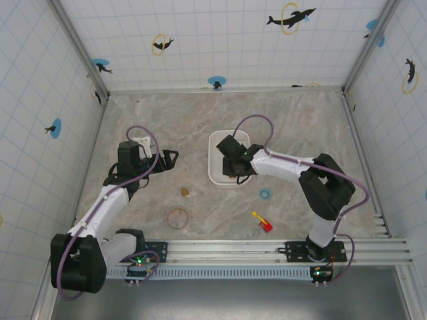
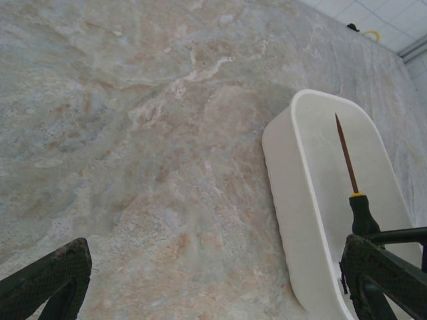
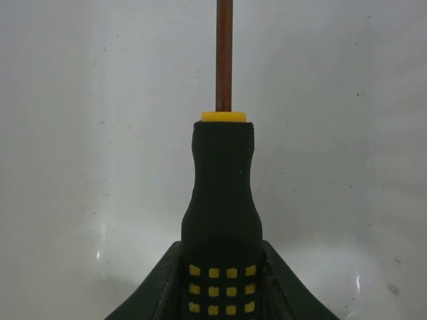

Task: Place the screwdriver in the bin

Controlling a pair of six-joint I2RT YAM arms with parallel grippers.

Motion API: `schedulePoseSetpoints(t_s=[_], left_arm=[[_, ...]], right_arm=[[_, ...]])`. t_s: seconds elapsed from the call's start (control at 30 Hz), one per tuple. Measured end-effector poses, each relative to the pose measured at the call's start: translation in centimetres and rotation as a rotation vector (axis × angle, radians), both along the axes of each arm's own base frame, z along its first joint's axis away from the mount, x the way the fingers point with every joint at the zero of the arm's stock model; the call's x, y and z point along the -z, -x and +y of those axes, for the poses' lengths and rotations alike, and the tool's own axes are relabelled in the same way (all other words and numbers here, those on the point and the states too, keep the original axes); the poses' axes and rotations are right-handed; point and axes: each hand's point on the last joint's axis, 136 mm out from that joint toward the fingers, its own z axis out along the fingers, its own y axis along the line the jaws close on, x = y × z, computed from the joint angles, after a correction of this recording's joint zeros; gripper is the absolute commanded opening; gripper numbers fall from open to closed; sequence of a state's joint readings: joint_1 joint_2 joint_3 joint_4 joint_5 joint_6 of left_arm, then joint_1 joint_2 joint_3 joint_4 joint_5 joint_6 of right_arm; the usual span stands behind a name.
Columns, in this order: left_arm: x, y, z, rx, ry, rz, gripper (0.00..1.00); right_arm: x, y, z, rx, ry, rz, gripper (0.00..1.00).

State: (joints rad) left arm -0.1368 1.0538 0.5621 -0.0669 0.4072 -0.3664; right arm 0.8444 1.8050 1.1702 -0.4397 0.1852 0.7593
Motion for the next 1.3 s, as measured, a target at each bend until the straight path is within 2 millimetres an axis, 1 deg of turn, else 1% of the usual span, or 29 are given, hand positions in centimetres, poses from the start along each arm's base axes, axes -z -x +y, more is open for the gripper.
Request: schedulePoseSetpoints(t_s=[0.23,0.43,0.6,0.8,0.93,1.1,1.3], left_arm=[[0.0,0.0,0.0,0.000,0.000,0.000,0.98],[0.0,0.0,0.0,0.000,0.000,0.000,0.98],[0.0,0.0,0.0,0.002,-0.002,-0.001,0.98],[0.2,0.0,0.0,0.002,-0.003,0.005,0.97],[0.5,0.0,0.0,0.002,-0.005,0.015,0.98],[0.5,0.0,0.0,0.002,-0.004,0.014,0.98],[0.5,0.0,0.0,0.002,-0.004,0.014,0.98]], right_arm=[[0.9,0.2,0.0,-0.002,0.012,0.018,0.01],[2.9,0.4,-0.3,-0.003,0.048,0.053,0.05],[2.7,0.0,0.2,-0.004,0.031,0.038,0.08],[2.7,-0.1,0.3,-0.003,0.029,0.037,0.21],[2.7,-0.1,0.3,-0.004,0.029,0.037,0.24],[2.7,-0.1,0.4,-0.004,0.028,0.035,0.34],[2.6,-0.2,0.4,-0.006,0.029,0.032,0.42]])
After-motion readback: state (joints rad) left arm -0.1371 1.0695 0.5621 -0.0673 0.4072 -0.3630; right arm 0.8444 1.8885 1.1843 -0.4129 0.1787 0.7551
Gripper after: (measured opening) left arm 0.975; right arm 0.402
